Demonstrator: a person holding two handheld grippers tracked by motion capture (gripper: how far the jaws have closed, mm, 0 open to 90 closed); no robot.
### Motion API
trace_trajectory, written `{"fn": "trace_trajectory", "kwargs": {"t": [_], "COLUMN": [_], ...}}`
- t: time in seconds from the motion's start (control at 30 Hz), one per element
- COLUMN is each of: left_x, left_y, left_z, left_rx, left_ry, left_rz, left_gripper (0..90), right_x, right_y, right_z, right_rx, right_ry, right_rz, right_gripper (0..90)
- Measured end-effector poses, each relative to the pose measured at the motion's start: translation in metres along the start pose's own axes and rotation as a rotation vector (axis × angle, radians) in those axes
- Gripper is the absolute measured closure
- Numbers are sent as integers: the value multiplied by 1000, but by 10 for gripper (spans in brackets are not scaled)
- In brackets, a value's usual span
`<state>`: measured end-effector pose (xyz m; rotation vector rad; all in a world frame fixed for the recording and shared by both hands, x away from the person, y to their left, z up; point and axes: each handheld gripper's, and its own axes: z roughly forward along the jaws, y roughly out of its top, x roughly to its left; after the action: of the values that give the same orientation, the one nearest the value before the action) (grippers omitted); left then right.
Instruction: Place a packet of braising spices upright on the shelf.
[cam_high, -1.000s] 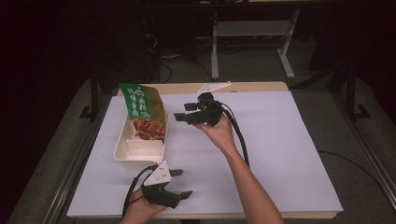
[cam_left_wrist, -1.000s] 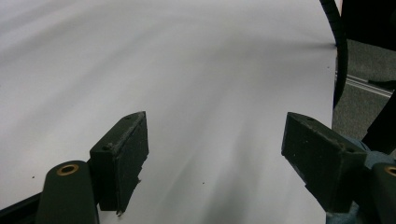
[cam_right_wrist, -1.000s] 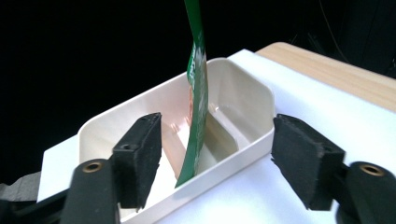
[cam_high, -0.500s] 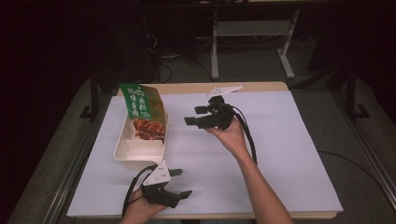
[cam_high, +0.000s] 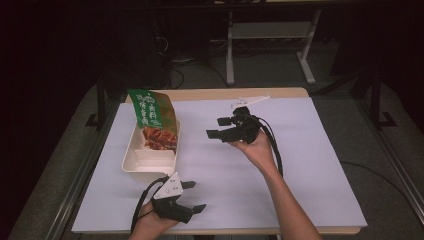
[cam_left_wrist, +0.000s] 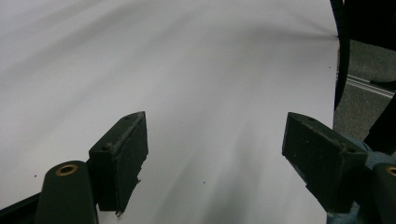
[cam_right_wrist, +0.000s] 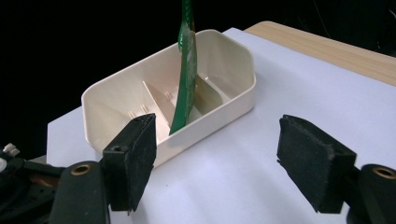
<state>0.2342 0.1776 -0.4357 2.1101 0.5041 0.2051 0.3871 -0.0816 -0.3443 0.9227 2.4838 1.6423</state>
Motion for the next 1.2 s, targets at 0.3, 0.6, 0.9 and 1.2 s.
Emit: {"fn": "trace_trajectory", "kwargs": {"t": [0.3,0.6,0.9,1.2], "left_x": [1,1,2,2], "left_y": [0,0,0,0], "left_z": [-1,-1,-2,-2], "left_rx": [-2,0,-2,-3], "left_ry": [5,4,10,11], "left_rz": [-1,-2,-6,-6], "left_gripper": [216,216,216,216], "right_x": [-4,-6,-10,-14], "right_y": [-8,-17,-25,-35], "right_z": [-11,-25,-40,-54], "right_rx": [17,19,14,10], "right_ry": [-10,-18,-34,-45], "right_rz": [15,19,31,44], "right_gripper": [269,267,268,268]}}
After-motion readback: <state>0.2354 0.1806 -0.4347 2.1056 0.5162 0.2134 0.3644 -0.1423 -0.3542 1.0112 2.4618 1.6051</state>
